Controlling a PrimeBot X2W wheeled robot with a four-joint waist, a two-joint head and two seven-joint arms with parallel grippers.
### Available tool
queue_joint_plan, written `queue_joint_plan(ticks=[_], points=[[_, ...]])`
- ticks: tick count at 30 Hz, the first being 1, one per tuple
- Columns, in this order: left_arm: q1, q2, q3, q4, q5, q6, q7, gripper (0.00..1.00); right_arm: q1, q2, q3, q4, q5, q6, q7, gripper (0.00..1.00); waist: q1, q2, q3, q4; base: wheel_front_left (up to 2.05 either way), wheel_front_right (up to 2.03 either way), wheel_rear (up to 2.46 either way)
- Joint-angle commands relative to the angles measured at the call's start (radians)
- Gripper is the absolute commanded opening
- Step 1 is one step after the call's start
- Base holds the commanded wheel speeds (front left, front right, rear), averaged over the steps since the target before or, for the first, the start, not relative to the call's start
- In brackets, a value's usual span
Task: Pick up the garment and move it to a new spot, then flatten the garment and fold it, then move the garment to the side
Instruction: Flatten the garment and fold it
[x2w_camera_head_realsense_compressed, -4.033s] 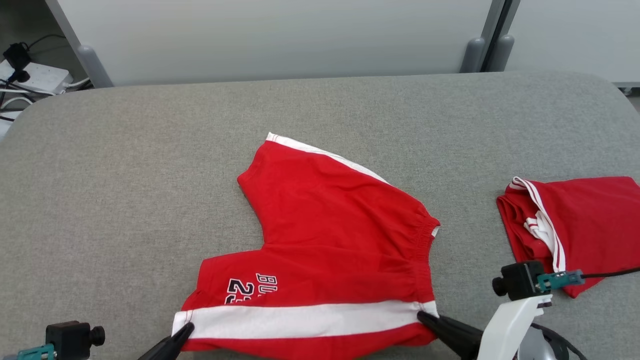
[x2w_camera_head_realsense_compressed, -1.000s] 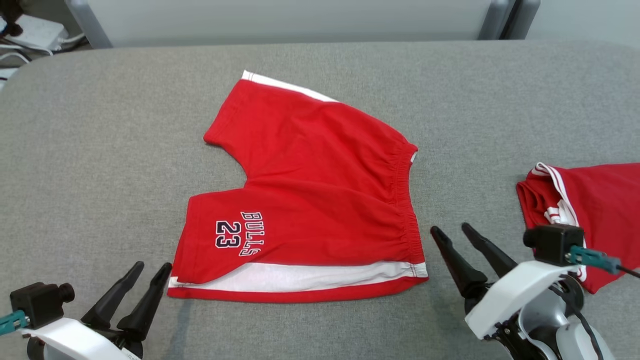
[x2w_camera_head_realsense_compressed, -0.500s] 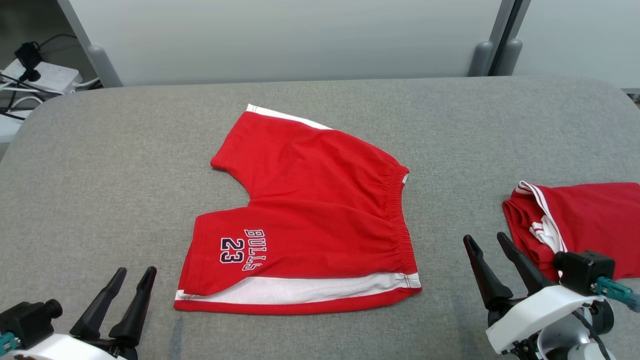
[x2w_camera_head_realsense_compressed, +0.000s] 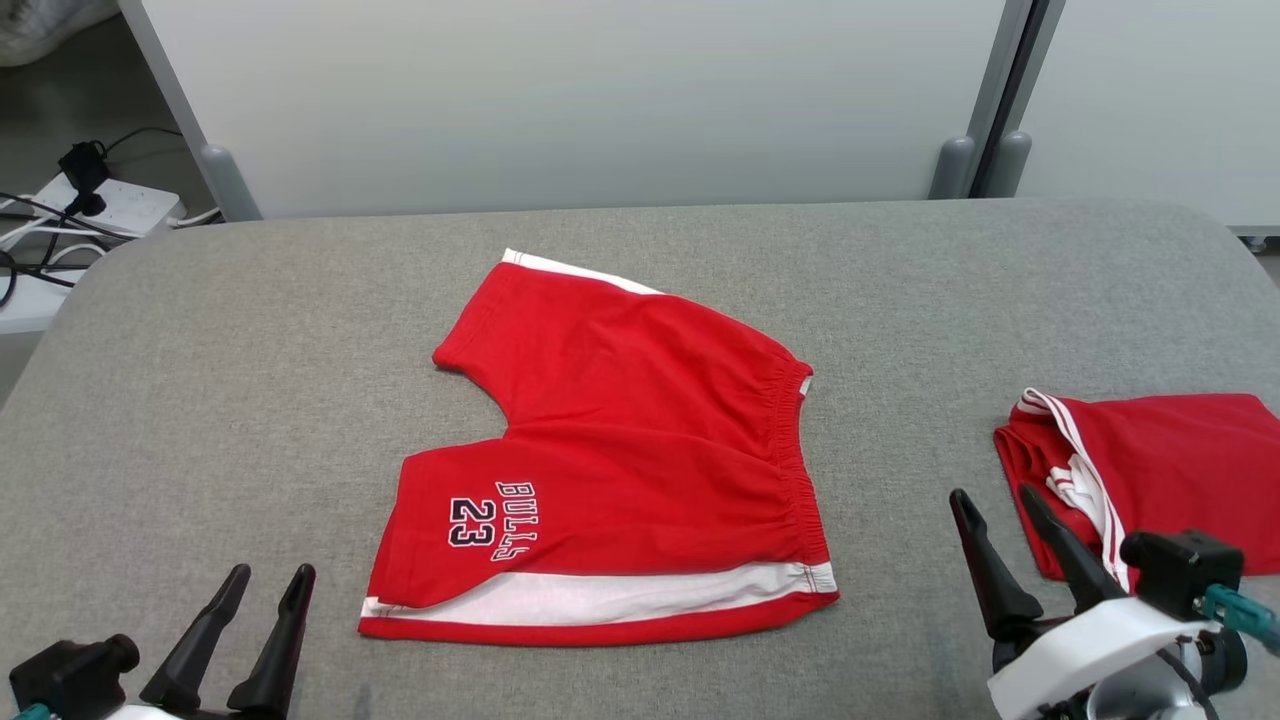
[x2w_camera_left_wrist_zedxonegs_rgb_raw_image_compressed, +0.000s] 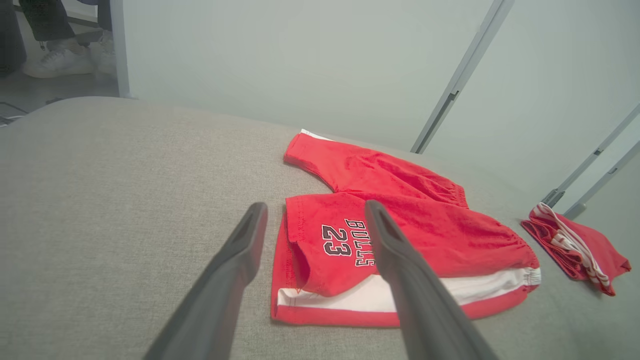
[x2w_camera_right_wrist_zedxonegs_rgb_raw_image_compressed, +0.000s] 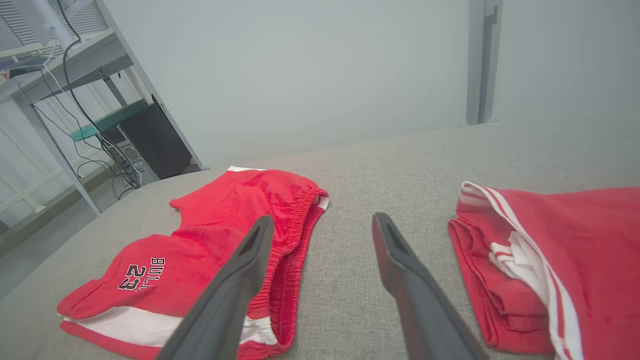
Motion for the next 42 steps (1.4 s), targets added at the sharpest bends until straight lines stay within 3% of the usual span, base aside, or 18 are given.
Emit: queue_joint_plan(ticks=[1,15,30,42], points=[[-0.028,0.018,0.056,-0.015,0.012,0.004,-0.010,1.00,-0.005,-0.015,0.024,-0.021,-0.012,-0.002,-0.022,1.00,0.0000,-0.0001,-0.004,0.000,0.00,0.00,0.00],[0.014,-0.076,0.210,-0.014,0.185,0.004,-0.010,1.00,0.008,0.002,-0.011,0.011,-0.159,-0.002,-0.123,1.00,0.0000,-0.0001,-0.015,0.009,0.00,0.00,0.00],[0.034,-0.170,0.361,0.000,0.394,0.004,-0.010,1.00,0.062,0.074,-0.090,0.008,-0.319,-0.002,-0.201,1.00,0.0000,-0.0001,-0.013,0.010,0.00,0.00,0.00],[0.039,-0.187,0.359,0.014,0.405,0.004,-0.010,1.00,0.063,0.078,-0.044,0.055,-0.306,-0.002,-0.199,1.00,0.0000,-0.0001,0.006,0.022,0.00,0.00,0.00]])
